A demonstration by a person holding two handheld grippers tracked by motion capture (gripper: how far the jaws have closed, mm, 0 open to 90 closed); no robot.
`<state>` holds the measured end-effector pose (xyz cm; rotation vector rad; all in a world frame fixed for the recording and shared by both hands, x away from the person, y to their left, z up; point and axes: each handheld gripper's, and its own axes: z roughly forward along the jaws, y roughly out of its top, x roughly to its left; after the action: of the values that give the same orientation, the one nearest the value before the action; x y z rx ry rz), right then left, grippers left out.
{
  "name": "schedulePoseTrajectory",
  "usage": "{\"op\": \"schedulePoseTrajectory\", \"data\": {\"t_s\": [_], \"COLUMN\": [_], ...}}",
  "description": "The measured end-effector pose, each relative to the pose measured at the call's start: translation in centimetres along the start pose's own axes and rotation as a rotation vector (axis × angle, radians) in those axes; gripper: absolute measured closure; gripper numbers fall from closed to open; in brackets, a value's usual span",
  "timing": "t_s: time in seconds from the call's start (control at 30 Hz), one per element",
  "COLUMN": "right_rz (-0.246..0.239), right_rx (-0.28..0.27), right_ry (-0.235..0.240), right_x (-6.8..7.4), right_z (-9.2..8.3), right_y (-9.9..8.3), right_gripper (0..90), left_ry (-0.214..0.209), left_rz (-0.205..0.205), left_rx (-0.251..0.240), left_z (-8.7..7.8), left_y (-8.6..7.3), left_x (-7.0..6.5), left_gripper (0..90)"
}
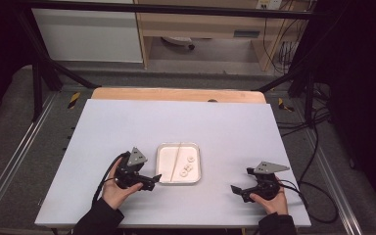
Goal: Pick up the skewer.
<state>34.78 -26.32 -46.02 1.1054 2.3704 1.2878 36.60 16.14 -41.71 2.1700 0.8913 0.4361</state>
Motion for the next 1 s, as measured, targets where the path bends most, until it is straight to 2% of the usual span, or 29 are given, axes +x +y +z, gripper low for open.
{"op": "schedulePoseTrajectory", "data": {"t_s": [0.43,0.6,0.67,0.83,1.0], "right_rz": [0.002,0.001,0.001,0.002,0.002], "right_rx": [-0.001,-0.001,0.0,-0.001,-0.001], "right_ry": [0.003,0.003,0.004,0.004,0.005], "right_x": [0.0,0.0,0.0,0.0,0.0], "right_z": [0.0,0.0,0.0,0.0,0.0], "right_y": [0.0,0.0,0.0,0.0,0.0], "right_gripper": [1.6,1.6,1.6,1.6,1.6], "left_ry": [0.008,0.011,0.031,0.037,0.065], "left_rz": [-0.002,-0.015,-0.014,-0.028,-0.044], "left_rx": [0.018,0.025,0.041,0.05,0.062], "left_z": [1.7,2.7,3.3,4.1,4.9], "left_y": [1.6,2.3,2.8,3.3,3.6], "left_x": [-0.8,-1.2,-1.5,-1.9,-2.3], "left_gripper": [6.7,8.3,9.5,14.4,23.1]}}
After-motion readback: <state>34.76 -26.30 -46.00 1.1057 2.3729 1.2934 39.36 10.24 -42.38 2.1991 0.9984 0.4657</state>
